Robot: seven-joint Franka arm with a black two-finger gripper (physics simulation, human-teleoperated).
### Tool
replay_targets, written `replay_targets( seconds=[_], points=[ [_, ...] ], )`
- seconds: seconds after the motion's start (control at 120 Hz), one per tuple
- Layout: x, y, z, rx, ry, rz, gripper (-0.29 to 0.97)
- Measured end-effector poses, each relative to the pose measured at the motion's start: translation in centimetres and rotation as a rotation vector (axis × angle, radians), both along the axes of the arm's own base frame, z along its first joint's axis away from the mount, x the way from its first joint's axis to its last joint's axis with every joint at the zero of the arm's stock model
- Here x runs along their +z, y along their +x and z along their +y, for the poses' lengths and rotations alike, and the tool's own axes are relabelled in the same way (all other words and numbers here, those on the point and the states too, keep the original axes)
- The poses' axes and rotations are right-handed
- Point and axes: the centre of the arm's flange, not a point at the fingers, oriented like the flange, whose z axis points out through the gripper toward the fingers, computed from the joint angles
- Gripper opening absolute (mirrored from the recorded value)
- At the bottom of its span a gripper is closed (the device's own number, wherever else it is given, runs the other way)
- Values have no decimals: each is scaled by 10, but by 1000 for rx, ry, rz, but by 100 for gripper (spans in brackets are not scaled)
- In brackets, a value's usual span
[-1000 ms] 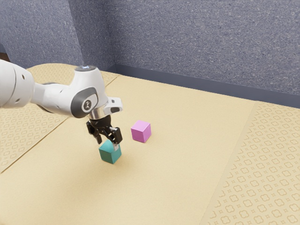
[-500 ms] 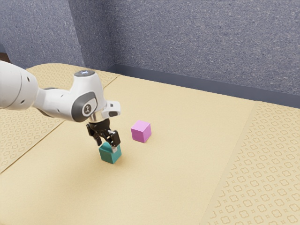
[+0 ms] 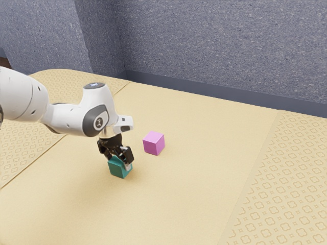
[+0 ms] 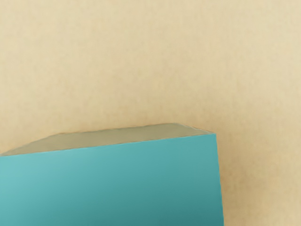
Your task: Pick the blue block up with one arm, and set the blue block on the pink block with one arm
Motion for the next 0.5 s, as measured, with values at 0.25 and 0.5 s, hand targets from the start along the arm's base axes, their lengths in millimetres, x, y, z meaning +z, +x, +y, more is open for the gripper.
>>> replay_targets(
  seconds=[0.25,0.5],
  points=[
    [-1,0,1,6,-19,-1,53],
    [3,4,2,15,-32,-14,39]
  ],
)
